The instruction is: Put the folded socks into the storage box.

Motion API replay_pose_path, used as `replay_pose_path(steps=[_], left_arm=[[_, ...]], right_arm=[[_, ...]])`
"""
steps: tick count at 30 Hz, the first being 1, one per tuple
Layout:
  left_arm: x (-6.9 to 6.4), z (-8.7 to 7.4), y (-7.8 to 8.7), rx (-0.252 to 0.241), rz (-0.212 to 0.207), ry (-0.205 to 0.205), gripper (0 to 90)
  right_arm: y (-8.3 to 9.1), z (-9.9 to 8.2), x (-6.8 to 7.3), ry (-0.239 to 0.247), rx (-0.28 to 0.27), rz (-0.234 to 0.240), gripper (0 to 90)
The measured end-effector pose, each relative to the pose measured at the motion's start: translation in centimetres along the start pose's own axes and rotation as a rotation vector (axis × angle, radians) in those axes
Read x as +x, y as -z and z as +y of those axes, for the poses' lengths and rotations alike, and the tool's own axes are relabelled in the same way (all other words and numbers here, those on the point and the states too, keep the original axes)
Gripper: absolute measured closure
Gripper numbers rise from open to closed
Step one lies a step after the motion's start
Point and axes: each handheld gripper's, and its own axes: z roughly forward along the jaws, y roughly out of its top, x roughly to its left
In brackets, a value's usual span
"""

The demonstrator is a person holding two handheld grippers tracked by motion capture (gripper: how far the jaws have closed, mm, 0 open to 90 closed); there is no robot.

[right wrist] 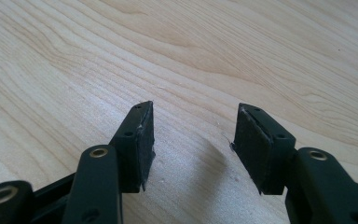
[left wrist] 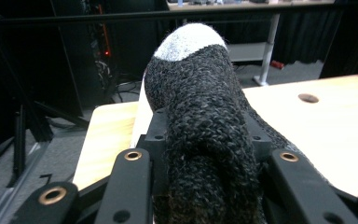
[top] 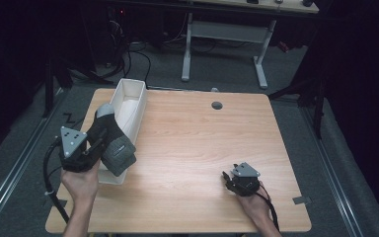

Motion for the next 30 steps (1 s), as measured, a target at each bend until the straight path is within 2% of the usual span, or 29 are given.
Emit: replay_pose_path(steps=[5,8,10,14,17,18,19,30], left_arm=[[0.6,0.6,-0.1,-0.01,0.02,0.008,64.2],[1.2,0.7,-0.1,-0.013,0.035,0.03,64.2],[2.3,0.3,-0.3,-0.009,0.075,0.026,64.2],[3.7,-0.3,-0.6,-0.01,0.119,0.034,64.2],[4.1,-0.7,-0.7,-0.007,0.136,0.012,64.2],[4.4,-1.2,-0.8,-0.005,0.147,-0.013,64.2],[4.6,-1.4,-0.9,-0.005,0.152,-0.022,64.2],[5.8,-2.7,-1.4,0.008,0.188,-0.108,64.1]], right_arm=[[0.0,0.0,0.0,0.001,-0.001,-0.001,47.5],[0.0,0.0,0.0,0.0,0.0,-0.001,47.5],[0.0,0.0,0.0,0.001,-0.001,-0.002,47.5],[0.0,0.0,0.0,0.003,-0.002,-0.003,47.6],[0.0,0.0,0.1,0.004,-0.002,-0.004,47.6],[0.0,0.0,0.1,0.004,-0.002,-0.004,47.6],[0.0,0.0,0.1,0.003,-0.001,-0.005,47.6],[0.0,0.0,0.2,0.009,0.001,-0.01,47.6]])
